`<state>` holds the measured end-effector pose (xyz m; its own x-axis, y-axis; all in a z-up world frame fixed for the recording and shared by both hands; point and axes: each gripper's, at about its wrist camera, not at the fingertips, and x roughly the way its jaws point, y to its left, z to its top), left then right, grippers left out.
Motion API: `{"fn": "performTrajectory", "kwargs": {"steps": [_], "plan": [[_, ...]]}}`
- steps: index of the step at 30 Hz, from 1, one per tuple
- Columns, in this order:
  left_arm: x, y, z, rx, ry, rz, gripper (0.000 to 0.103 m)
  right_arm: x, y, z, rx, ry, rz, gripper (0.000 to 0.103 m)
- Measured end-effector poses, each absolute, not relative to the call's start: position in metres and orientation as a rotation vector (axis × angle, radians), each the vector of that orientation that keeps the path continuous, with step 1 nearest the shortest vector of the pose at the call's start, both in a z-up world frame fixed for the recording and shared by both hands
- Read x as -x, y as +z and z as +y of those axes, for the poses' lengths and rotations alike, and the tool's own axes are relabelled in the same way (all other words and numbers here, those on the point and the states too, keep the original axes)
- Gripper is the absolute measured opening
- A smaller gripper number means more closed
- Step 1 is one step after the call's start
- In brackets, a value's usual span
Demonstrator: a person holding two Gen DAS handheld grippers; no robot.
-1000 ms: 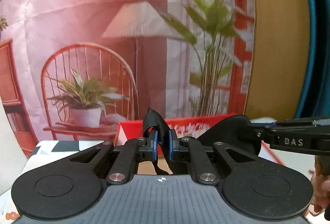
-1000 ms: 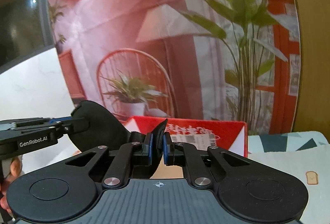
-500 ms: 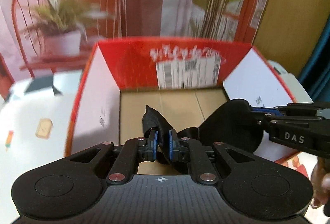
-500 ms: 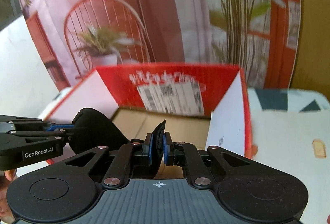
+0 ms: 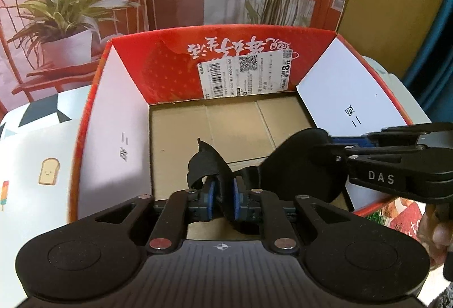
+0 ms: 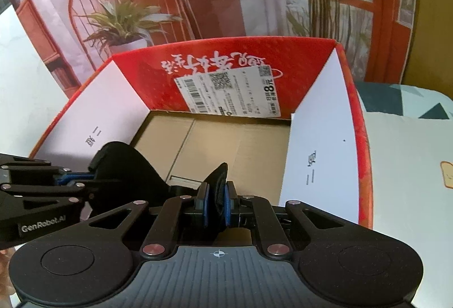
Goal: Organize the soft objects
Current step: 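Lower the eye mask into the red box and open both grippers, then grasp the blue cotton-pad packet with both grippers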
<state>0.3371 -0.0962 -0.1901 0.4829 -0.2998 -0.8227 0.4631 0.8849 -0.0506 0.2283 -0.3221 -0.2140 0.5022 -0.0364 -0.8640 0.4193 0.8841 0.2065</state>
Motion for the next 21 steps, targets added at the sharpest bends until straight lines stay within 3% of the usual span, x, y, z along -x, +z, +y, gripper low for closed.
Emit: {"fn": "performTrajectory", "kwargs": {"steps": [1, 3, 5, 7, 14, 21], "plan": [[-0.336, -0.187, -0.093, -0.191, -0.471, 0.953, 0.026, -0.229, -0.213, -0.322, -0.410, -0.292, 1.014, 0.018], [-0.330, -0.178, -0.085, -0.192, -0.479, 0.929, 0.046, -0.226, -0.206, -0.322, -0.383, -0.309, 1.002, 0.023], [-0.323, -0.167, -0.073, -0.170, -0.482, 0.902, 0.052, -0.220, -0.196, -0.320, -0.356, -0.319, 0.980, 0.028], [-0.315, -0.154, -0.059, -0.118, -0.494, 0.875, 0.053, -0.210, -0.184, -0.319, -0.350, -0.311, 0.937, 0.038], [-0.261, -0.131, -0.024, -0.033, -0.513, 0.787, 0.053, -0.156, -0.139, -0.303, -0.414, -0.269, 0.747, 0.039], [-0.245, -0.168, -0.034, -0.022, -0.532, 0.908, 0.053, -0.117, -0.142, -0.281, -0.473, -0.244, 0.747, 0.041]]}}
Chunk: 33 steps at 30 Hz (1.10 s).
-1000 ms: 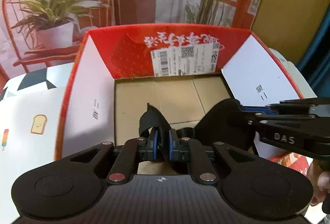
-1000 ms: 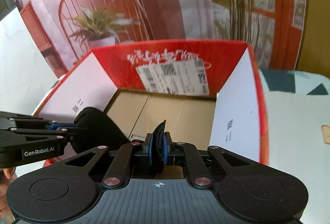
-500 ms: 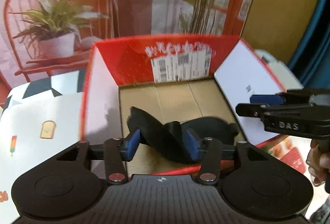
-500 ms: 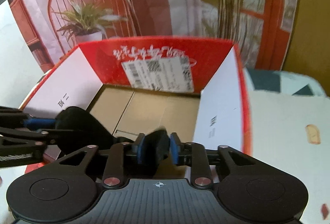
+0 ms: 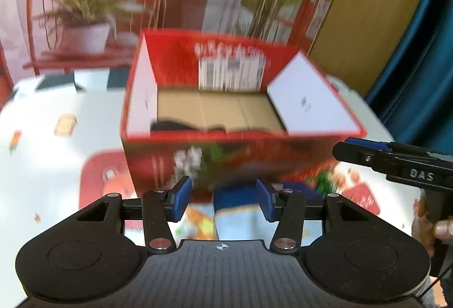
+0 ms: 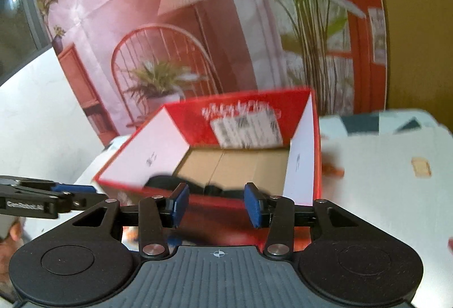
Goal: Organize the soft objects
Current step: 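Grasp the blue cotton-pad packet with both grippers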
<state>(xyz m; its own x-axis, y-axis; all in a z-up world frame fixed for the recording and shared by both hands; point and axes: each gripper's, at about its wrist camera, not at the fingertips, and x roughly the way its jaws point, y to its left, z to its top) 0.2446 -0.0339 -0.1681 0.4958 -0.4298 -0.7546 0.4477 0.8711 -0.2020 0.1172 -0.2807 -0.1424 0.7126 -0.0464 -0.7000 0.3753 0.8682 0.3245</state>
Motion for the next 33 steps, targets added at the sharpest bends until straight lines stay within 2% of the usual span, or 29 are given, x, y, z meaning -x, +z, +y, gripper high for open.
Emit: {"fn": "performTrajectory", "kwargs": {"steps": [5, 9, 12, 19, 24, 33], "plan": [[-0.250, -0.192, -0.041, -0.008, -0.514, 0.959, 0.053, -0.109, -0.173, -0.269, -0.509, -0.240, 0.838, 0.042], [-0.251, -0.206, -0.045, 0.012, -0.522, 0.994, 0.052, -0.105, -0.193, -0.259, -0.543, -0.241, 0.895, 0.049], [-0.248, -0.216, -0.047, 0.036, -0.553, 1.024, 0.052, -0.102, -0.204, -0.252, -0.566, -0.227, 0.917, 0.050], [-0.239, -0.231, -0.040, 0.120, -0.565, 1.047, 0.050, -0.104, -0.207, -0.243, -0.557, -0.199, 0.933, 0.052], [-0.228, -0.233, -0.037, 0.125, -0.580, 1.035, 0.042, -0.106, -0.206, -0.240, -0.516, -0.180, 0.945, 0.054], [-0.211, -0.242, -0.029, 0.129, -0.597, 1.008, 0.041, -0.106, -0.206, -0.235, -0.458, -0.143, 0.965, 0.053]]}}
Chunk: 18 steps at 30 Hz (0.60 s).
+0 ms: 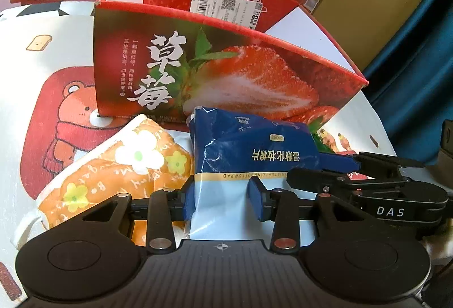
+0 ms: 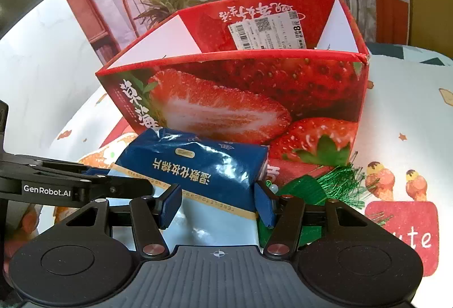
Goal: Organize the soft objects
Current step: 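Grasp the blue cotton-pad packet with both grippers, then lift the blue packet and carry it over the red box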
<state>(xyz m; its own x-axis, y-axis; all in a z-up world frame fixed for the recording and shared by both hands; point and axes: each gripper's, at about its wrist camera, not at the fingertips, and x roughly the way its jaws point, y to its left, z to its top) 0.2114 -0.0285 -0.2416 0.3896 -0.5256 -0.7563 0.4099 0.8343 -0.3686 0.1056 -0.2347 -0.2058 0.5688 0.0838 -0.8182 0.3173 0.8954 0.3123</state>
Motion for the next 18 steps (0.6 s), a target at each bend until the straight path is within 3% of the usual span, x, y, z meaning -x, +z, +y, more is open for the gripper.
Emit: {"fn": "performTrajectory", "kwargs": {"steps": [9, 16, 18], "plan": [[-0.205, -0.245, -0.030, 0.095, -0.606, 0.977, 0.041, -0.108, -0.209, -0.228, -0.396, -0.129, 0.978, 0.051], [-0.206, -0.236, -0.027, 0.101, -0.597, 0.958, 0.032, -0.105, -0.202, -0.227, -0.362, -0.145, 0.973, 0.026], [-0.205, -0.226, -0.024, 0.106, -0.604, 0.929, 0.031, -0.103, -0.194, -0.230, -0.362, -0.133, 0.949, 0.024]]}}
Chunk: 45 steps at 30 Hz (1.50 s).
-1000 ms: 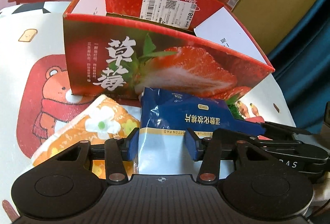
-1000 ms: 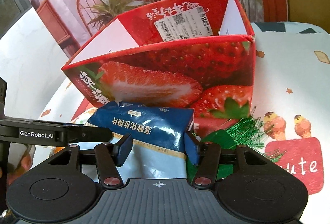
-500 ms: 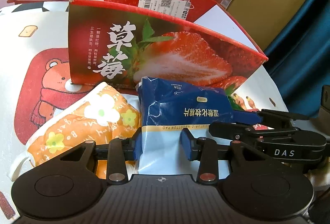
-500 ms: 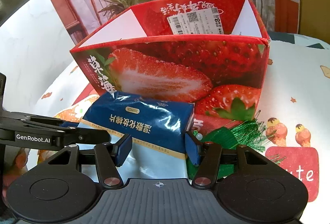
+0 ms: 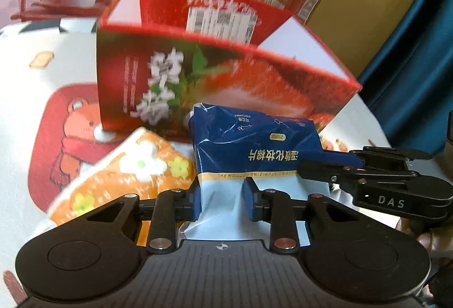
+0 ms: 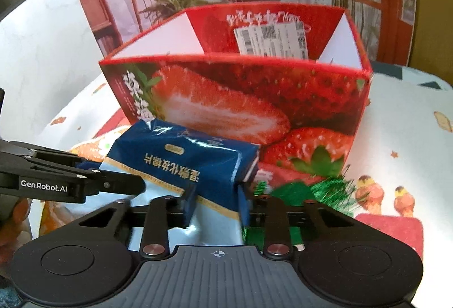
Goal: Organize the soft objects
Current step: 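Lift the blue packet and carry it over the red box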
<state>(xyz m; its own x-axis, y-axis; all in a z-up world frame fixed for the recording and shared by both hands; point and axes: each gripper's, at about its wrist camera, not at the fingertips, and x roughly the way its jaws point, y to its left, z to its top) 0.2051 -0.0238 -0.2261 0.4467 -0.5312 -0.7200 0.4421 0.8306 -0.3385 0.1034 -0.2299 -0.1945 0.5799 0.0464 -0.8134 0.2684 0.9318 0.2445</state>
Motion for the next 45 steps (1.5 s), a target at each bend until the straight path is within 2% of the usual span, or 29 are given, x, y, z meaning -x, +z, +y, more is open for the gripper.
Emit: {"fn": "performTrajectory", "kwargs": {"steps": [13, 25, 35, 45], "plan": [[-0.212, -0.156, -0.019, 0.111, -0.651, 0.741, 0.031, -0.115, -0.120, -0.246, -0.250, -0.054, 0.763, 0.023], [-0.245, -0.125, -0.039, 0.062, -0.644, 0.634, 0.031, -0.151, -0.094, -0.266, -0.137, -0.055, 0.694, 0.023], [-0.338, -0.135, -0.061, 0.073, -0.554, 0.633, 0.031, -0.225, -0.114, -0.307, -0.039, -0.094, 0.716, 0.023], [-0.356, -0.170, -0.080, -0.045, -0.548, 0.758, 0.030, -0.259, -0.174, -0.318, -0.017, -0.141, 0.877, 0.023]]}}
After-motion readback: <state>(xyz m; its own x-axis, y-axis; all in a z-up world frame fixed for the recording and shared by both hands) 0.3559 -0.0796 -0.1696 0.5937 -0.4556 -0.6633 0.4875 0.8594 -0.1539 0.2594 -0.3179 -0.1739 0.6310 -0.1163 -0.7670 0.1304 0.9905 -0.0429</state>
